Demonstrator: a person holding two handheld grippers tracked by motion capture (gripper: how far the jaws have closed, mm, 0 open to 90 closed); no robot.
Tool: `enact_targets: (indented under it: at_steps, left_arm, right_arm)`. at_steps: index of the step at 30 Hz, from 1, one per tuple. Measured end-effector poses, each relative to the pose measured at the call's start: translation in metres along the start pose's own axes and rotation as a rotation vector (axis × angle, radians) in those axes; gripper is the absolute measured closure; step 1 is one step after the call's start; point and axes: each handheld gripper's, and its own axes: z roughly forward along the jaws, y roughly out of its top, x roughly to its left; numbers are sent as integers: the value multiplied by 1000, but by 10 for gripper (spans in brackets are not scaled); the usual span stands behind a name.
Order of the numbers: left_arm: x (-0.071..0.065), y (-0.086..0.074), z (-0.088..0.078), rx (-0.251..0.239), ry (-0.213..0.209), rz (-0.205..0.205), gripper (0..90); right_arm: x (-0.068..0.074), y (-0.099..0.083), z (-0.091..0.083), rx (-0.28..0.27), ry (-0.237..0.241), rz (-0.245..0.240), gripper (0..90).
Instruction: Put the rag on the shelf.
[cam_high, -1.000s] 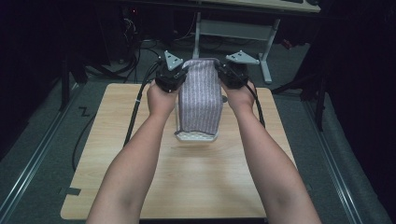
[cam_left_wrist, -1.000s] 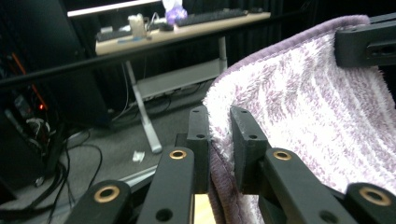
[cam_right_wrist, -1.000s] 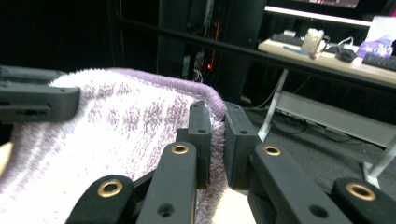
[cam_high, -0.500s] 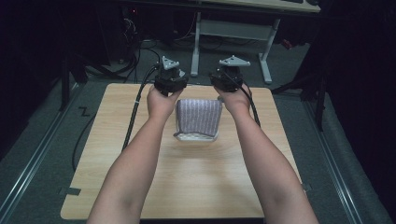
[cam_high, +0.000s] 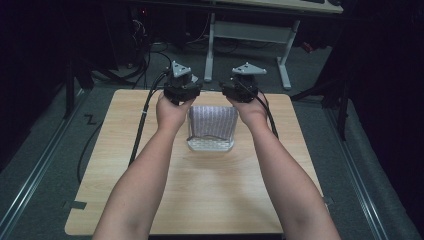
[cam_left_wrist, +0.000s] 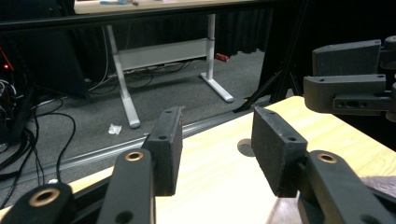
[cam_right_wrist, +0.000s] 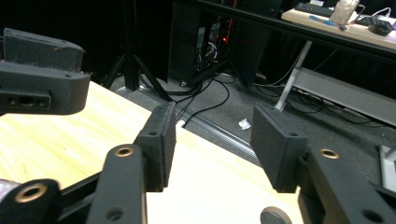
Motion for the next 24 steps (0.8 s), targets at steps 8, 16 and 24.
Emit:
enact_targets:
  at_steps: [8, 16, 24]
  left_arm:
    - [-2, -6, -18, -33, 7, 2, 467]
    - [-7, -12, -35, -33, -37, 10, 386]
    - [-9, -26, -63, -53, -71, 51, 361]
  right_arm:
    - [4, -6, -13, 8, 15, 0, 450]
    - [8, -11, -32, -7, 32, 0, 431]
    - [14, -24, -58, -37, 42, -18, 411]
